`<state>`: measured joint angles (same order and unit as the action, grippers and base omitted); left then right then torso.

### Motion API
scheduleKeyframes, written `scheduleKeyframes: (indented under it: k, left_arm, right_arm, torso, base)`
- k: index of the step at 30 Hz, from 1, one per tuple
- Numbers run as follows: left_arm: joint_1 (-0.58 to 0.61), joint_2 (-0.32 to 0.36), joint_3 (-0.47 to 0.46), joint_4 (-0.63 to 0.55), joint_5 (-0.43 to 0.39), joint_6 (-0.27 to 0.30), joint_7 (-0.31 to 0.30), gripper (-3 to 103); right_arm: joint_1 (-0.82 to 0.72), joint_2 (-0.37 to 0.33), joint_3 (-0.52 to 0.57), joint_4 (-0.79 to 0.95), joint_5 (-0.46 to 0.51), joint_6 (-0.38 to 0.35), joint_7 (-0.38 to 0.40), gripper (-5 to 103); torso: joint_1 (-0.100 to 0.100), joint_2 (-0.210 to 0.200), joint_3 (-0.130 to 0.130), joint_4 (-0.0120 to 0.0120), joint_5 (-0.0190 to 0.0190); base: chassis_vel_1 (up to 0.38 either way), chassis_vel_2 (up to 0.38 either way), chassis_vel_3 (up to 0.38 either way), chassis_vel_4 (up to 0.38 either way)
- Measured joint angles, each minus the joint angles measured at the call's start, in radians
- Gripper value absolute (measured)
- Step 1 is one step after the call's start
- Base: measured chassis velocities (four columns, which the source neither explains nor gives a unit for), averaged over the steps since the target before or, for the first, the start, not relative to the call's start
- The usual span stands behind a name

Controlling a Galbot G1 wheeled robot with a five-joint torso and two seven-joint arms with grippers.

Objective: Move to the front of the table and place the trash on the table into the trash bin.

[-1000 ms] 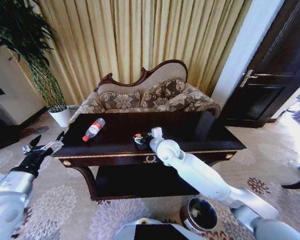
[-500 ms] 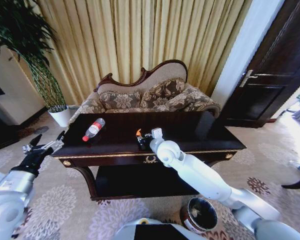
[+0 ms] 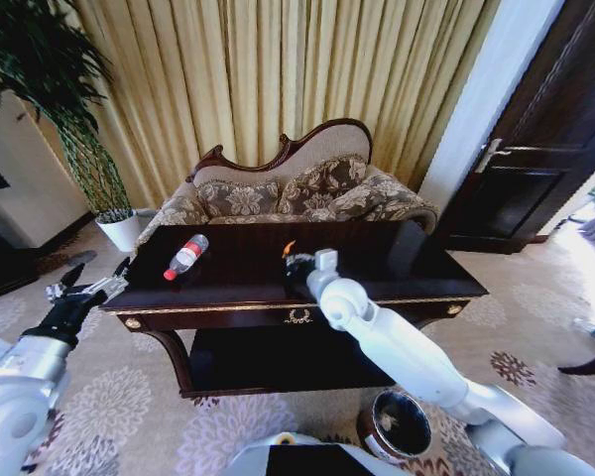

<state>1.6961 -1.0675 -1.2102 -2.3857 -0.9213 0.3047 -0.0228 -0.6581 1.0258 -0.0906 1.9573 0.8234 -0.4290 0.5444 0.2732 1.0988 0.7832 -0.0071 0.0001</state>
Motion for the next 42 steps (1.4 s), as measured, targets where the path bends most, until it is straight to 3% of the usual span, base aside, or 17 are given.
scheduleKeyframes:
  k: [3, 9, 16, 21, 28, 42]
  left_arm:
    - [-0.009, 0.008, 0.018, 0.000, 0.000, 0.000, 0.000, 100]
    - [-0.018, 0.029, 0.046, 0.007, 0.008, -0.002, 0.000, 100]
    - [-0.058, 0.119, 0.079, 0.063, -0.002, 0.007, -0.026, 100]
    - [-0.083, 0.153, 0.088, 0.105, -0.009, 0.012, -0.030, 100]
    - [-0.128, 0.194, 0.123, 0.169, -0.060, 0.006, 0.001, 100]
    - [-0.134, 0.201, 0.136, 0.183, -0.064, 0.001, 0.019, 100]
  right_arm:
    - [-0.096, -0.042, 0.138, -0.001, -0.099, 0.046, -0.060, 3]
    - [-0.199, -0.091, 0.258, 0.020, -0.117, 0.053, -0.088, 3]
    - [-0.332, -0.123, 0.415, 0.049, -0.129, 0.065, -0.112, 3]
    - [-0.379, -0.129, 0.461, 0.070, -0.136, 0.071, -0.116, 3]
    - [-0.461, -0.128, 0.534, 0.096, -0.140, 0.111, -0.191, 3]
    - [-0.493, -0.124, 0.545, 0.104, -0.140, 0.129, -0.222, 3]
  torso:
    - [0.000, 0.000, 0.000, -0.0002, 0.0001]
    - [0.000, 0.000, 0.000, 0.0001, 0.0002]
    - [0.000, 0.000, 0.000, 0.0000, 0.0000]
    - [0.000, 0.000, 0.000, 0.0001, -0.0002]
    - [0.000, 0.000, 0.000, 0.0000, -0.0002]
    - [0.000, 0.000, 0.000, 0.0004, -0.0002]
  base:
    - [0.000, 0.000, 0.000, 0.000]
    - [0.000, 0.000, 0.000, 0.000]
    - [0.000, 0.000, 0.000, 0.000]
    - [0.000, 0.000, 0.000, 0.000]
    - [0.013, -0.018, -0.016, 0.015]
    - [0.174, -0.187, -0.195, 0.184]
